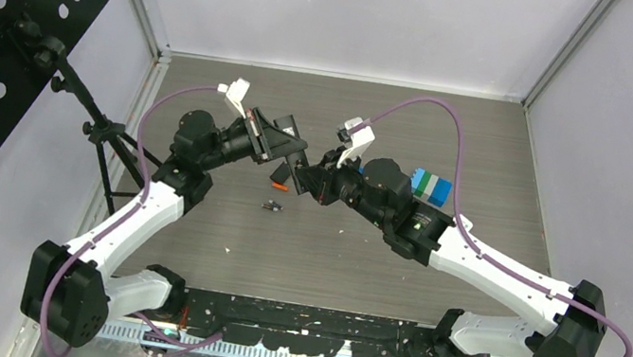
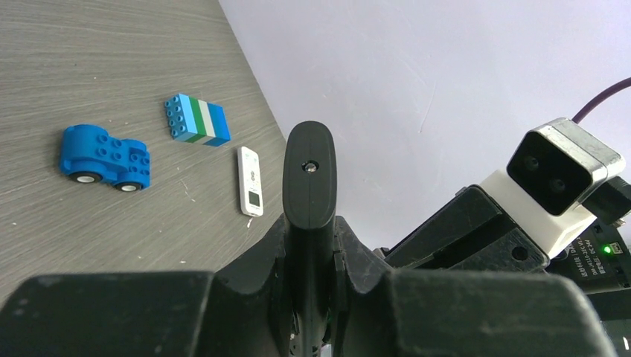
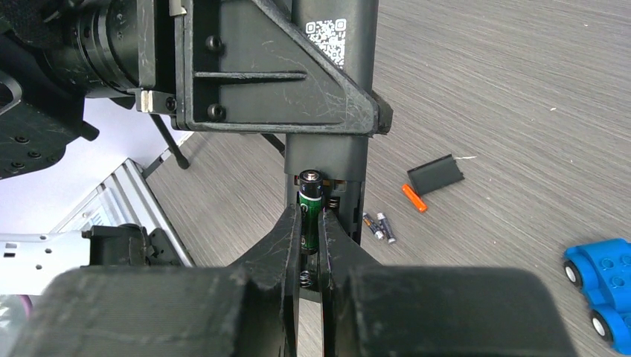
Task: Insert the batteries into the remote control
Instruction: Load the battery into the remote control.
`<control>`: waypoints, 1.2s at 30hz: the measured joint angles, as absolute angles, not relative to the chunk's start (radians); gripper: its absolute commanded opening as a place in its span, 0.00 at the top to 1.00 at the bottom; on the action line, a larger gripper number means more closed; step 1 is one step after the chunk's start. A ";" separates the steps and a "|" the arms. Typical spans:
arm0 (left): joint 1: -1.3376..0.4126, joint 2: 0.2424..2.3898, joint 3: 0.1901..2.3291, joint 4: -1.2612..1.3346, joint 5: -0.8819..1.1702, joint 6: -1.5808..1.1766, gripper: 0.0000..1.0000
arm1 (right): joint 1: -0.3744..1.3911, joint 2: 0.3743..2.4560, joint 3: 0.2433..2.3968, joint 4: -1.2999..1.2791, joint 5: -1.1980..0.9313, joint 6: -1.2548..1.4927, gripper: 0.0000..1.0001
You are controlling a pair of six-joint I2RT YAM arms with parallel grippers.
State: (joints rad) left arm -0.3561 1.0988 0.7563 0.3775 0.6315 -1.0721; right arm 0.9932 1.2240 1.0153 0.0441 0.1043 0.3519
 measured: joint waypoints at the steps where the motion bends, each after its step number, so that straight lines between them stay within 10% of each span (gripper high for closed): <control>1: -0.356 1.100 0.756 0.379 0.631 -1.076 1.00 | 0.993 1.224 1.015 0.044 0.103 0.345 0.88; 21: -0.356 1.133 0.746 0.405 0.626 -1.122 1.00 | 0.994 1.224 1.004 0.016 0.085 0.316 0.70; 30: -0.356 1.133 0.745 0.408 0.602 -1.120 1.00 | 1.005 1.214 1.004 0.017 0.094 0.356 0.33; 36: -0.356 1.133 0.745 0.418 0.603 -1.127 1.00 | 1.005 1.159 0.997 0.015 0.118 0.384 0.28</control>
State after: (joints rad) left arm -0.3565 1.1332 0.7452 0.4179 0.6029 -1.1267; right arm 1.0050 1.1595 0.9966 0.0154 0.1181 0.3836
